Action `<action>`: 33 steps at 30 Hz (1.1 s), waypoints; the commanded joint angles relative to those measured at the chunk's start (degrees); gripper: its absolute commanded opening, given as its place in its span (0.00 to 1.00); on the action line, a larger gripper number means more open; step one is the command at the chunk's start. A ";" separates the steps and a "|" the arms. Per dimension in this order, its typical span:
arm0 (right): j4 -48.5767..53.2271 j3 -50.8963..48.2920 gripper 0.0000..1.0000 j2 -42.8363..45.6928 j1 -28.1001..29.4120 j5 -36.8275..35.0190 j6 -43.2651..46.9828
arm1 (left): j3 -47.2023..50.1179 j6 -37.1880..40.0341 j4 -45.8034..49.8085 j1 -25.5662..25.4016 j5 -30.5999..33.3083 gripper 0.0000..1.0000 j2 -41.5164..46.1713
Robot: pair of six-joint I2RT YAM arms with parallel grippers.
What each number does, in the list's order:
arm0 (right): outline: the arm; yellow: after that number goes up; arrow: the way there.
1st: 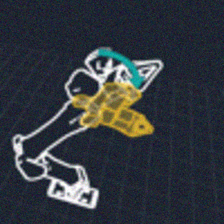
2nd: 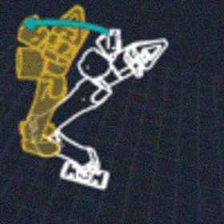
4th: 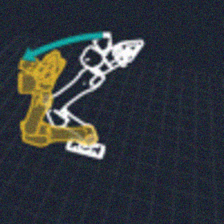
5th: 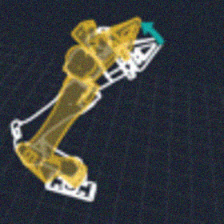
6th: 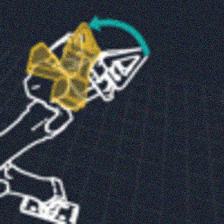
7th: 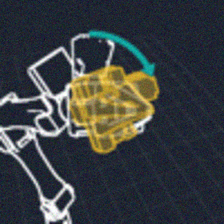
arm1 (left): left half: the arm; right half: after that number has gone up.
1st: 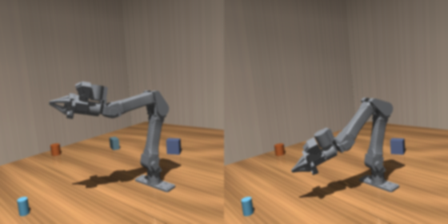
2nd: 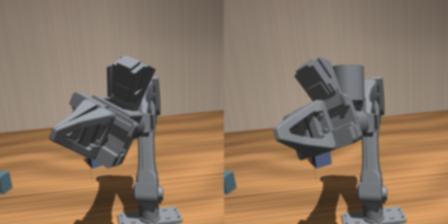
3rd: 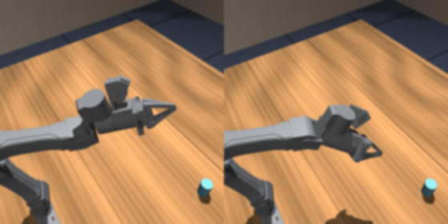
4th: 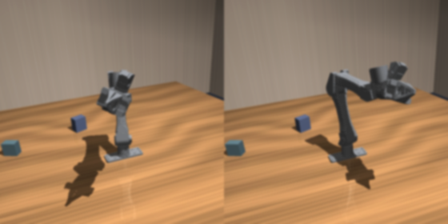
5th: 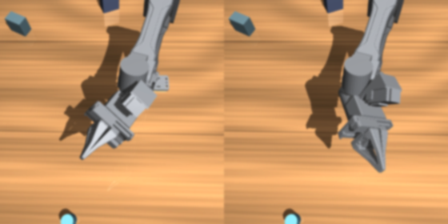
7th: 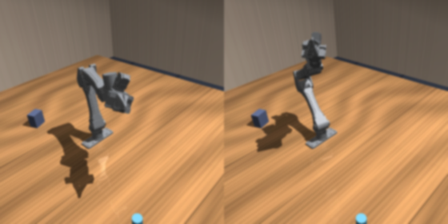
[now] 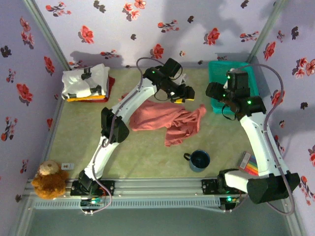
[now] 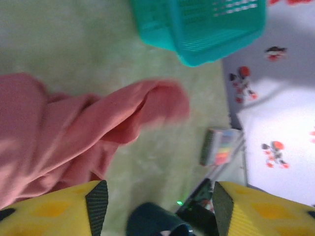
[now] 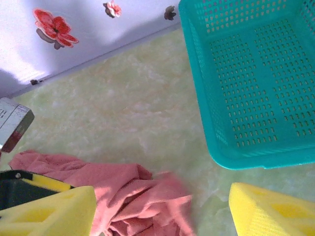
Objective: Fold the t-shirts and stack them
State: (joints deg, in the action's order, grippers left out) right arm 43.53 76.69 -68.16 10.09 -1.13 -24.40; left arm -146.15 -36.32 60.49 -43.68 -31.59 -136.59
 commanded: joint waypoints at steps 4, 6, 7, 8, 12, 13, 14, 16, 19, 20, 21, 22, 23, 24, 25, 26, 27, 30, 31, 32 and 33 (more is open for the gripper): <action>1.54 -0.50 0.73 -0.48 -0.36 0.17 -0.05 | 23.36 7.21 2.91 5.94 14.19 0.56 22.56; 1.17 -1.29 0.73 -0.84 -0.35 1.09 -0.79 | 37.86 6.01 -0.11 9.63 15.86 0.53 29.73; 0.76 -1.80 0.72 -1.11 -0.34 1.63 -1.14 | 44.11 5.30 -1.87 11.49 15.95 0.52 32.63; 0.27 -2.42 0.72 -1.43 -0.31 2.67 -1.26 | 50.92 4.75 -4.17 13.76 15.69 0.52 35.68; 0.49 -3.47 0.72 -3.44 0.53 4.82 -2.08 | 68.84 4.07 -12.34 20.39 12.39 0.55 41.57; 0.53 -3.68 0.72 -3.81 0.86 4.86 -2.21 | 70.88 3.87 -13.47 21.27 11.44 0.55 41.44; 0.48 -3.94 0.72 -4.10 1.19 4.90 -2.44 | 72.52 3.88 -14.61 22.08 10.64 0.56 41.02; 0.31 -4.30 0.72 -4.39 1.49 4.98 -2.79 | 74.53 3.44 -17.09 23.05 8.86 0.56 39.67; 0.57 -4.43 0.72 -4.74 1.74 5.09 -2.93 | 76.64 2.61 -21.34 23.59 8.19 0.56 37.69; 0.60 -4.35 0.72 -4.83 1.74 5.15 -3.02 | 76.80 2.63 -21.88 23.72 8.21 0.56 36.62; 0.76 -4.29 0.72 -4.87 1.76 5.08 -3.02 | 76.72 2.80 -22.22 23.90 8.19 0.56 35.26; 0.85 -4.26 0.72 -4.85 1.74 5.08 -2.94 | 76.71 2.91 -22.65 23.98 8.38 0.56 34.33; 0.94 -4.33 0.72 -4.84 1.70 5.01 -2.98 | 76.79 2.85 -23.41 23.98 8.51 0.54 33.41; 0.86 -4.41 0.72 -4.85 1.75 4.99 -3.02 | 76.93 2.68 -24.40 24.08 8.61 0.52 32.66; 0.91 -4.59 0.72 -4.89 1.74 4.99 -3.00 | 77.04 2.53 -25.42 24.06 8.59 0.50 32.00; 0.78 -4.82 0.72 -4.94 1.70 5.08 -3.01 | 77.08 2.35 -26.38 24.08 8.56 0.48 31.37; 0.81 -5.04 0.72 -4.98 1.71 5.08 -3.00 | 76.86 2.32 -26.60 24.03 8.57 0.47 30.50; 1.03 -5.66 0.72 -5.03 1.70 4.86 -3.18 | 74.54 3.50 -21.83 23.70 12.96 0.46 29.14; 1.22 -5.91 0.72 -5.02 1.77 4.50 -3.36 | 73.86 4.45 -19.91 23.37 15.75 0.47 29.26; 1.33 -6.15 0.73 -5.06 1.71 4.23 -3.45 | 73.73 4.83 -19.07 23.30 17.17 0.47 29.70; 1.30 -6.55 0.73 -5.21 1.75 4.11 -3.45 | 73.96 5.06 -18.83 23.32 17.85 0.48 30.20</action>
State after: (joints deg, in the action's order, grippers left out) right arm 44.05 71.35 -72.93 11.62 3.22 -26.63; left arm -70.35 -32.77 38.15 -20.25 -18.55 -106.91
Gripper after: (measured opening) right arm 0.726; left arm 0.473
